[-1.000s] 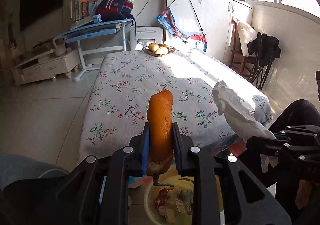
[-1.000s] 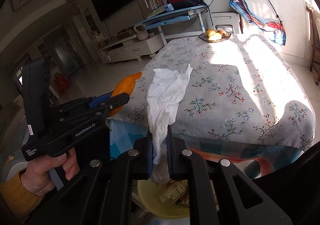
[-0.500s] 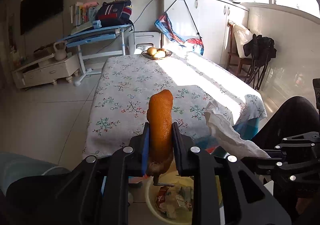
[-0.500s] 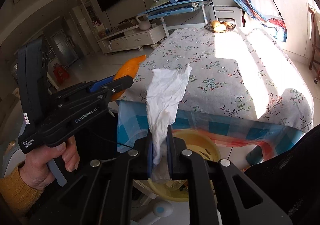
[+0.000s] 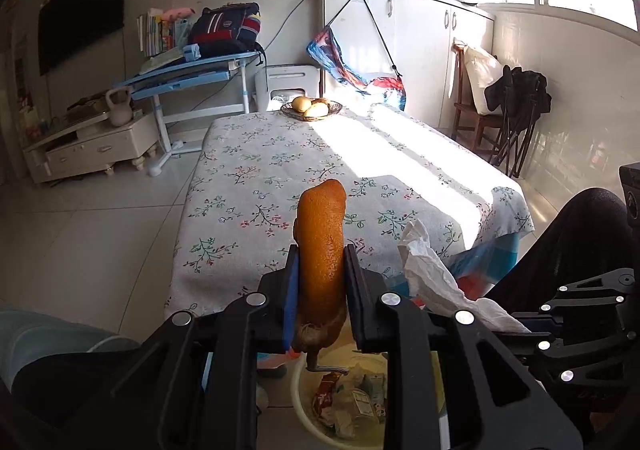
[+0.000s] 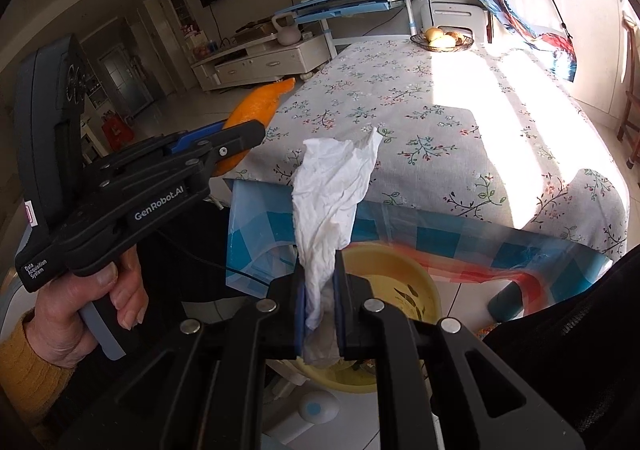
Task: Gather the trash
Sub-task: 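Carry the tissue and the long peel over the yellow basin with both tools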
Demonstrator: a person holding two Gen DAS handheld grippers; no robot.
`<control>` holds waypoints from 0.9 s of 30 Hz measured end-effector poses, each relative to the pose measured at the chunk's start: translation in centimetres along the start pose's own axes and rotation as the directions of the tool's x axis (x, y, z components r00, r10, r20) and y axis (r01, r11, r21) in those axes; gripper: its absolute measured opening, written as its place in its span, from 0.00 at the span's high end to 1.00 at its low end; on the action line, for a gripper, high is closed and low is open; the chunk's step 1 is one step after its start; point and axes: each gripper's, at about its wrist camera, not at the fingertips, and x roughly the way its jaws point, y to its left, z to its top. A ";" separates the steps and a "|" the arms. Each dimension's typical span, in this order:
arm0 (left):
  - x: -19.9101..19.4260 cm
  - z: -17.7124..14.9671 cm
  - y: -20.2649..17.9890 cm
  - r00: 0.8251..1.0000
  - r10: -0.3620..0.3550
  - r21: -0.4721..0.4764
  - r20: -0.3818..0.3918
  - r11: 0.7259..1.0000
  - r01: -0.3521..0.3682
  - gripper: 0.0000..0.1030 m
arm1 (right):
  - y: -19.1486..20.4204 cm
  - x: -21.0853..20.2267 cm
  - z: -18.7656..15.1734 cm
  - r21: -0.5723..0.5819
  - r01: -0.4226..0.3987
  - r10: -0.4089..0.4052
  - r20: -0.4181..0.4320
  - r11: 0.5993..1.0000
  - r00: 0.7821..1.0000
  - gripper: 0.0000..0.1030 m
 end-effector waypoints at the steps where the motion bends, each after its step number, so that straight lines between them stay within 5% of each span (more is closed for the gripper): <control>1: 0.0 0.0 0.0 1.000 0.001 0.002 -0.001 1.000 -0.001 0.80 | 0.0 0.0 0.0 0.000 0.001 -0.001 0.000 1.000 1.000 0.88; 15: 0.3 -0.1 -0.3 1.000 0.000 0.010 0.001 1.000 0.000 0.79 | -0.2 0.1 0.0 -0.002 0.001 -0.001 -0.023 1.000 1.000 0.88; 27: 0.3 -0.1 -0.4 1.000 0.000 0.016 -0.001 1.000 0.000 0.79 | 0.2 2.7 -0.8 -0.035 0.028 -0.032 -0.134 0.999 0.990 0.88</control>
